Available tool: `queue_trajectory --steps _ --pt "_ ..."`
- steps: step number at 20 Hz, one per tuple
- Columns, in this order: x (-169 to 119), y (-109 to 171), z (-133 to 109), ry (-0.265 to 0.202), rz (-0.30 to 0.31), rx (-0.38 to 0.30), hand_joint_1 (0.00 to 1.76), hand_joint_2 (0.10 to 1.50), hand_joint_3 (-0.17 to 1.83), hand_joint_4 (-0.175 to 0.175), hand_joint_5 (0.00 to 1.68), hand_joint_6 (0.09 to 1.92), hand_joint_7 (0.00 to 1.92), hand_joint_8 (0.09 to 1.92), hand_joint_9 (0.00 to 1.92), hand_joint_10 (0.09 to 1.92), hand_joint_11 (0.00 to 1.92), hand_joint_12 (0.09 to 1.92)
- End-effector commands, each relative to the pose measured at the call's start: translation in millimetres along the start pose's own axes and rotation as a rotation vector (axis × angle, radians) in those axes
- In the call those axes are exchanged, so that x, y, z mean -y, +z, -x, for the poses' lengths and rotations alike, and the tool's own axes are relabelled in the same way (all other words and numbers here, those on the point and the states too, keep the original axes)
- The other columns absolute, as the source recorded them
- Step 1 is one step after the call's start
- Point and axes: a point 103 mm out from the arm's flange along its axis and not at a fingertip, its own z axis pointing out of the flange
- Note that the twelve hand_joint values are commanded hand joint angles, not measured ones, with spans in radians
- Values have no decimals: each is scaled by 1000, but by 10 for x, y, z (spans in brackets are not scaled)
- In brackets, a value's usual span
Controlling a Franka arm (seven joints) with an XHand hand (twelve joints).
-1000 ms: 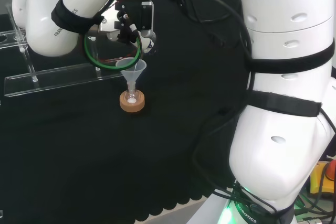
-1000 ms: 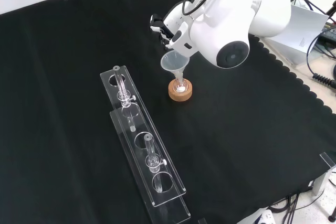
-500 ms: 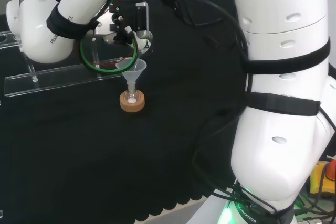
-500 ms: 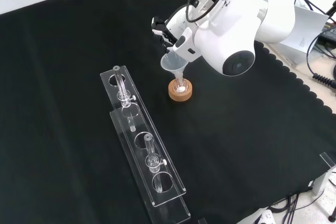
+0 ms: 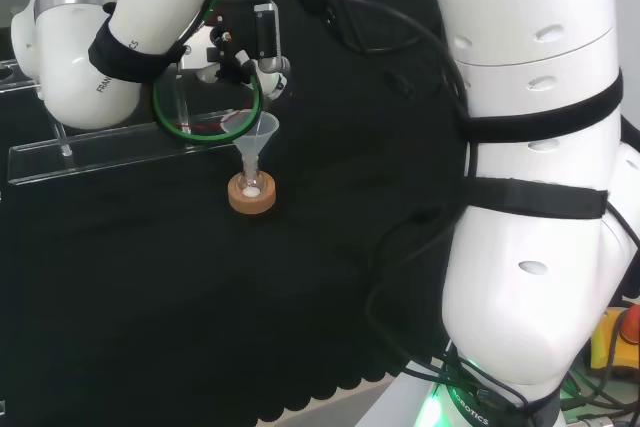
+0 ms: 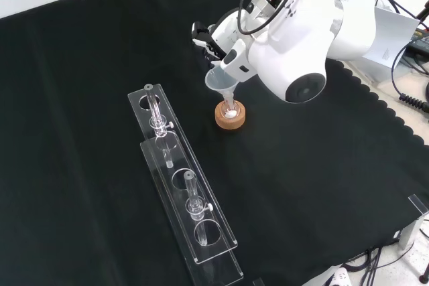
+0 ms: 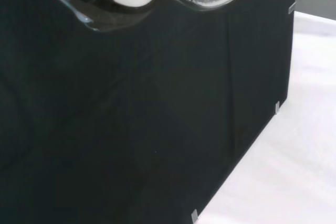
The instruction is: Pour all the NaCl from the weighing funnel into the round-bottom flask.
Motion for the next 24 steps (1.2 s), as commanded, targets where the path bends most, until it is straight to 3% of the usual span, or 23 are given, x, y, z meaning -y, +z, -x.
queue_trajectory --steps 1,18,24 --pt "3 -21 -2 15 -5 11 1100 898 219 175 1231 615 1433 167 1449 87 1145 809" --pt "83 164 32 27 40 -98 1100 897 223 175 1230 617 1434 164 1451 87 1151 807" --pt "119 283 106 34 89 -261 1100 897 224 175 1229 618 1434 163 1451 87 1155 807"
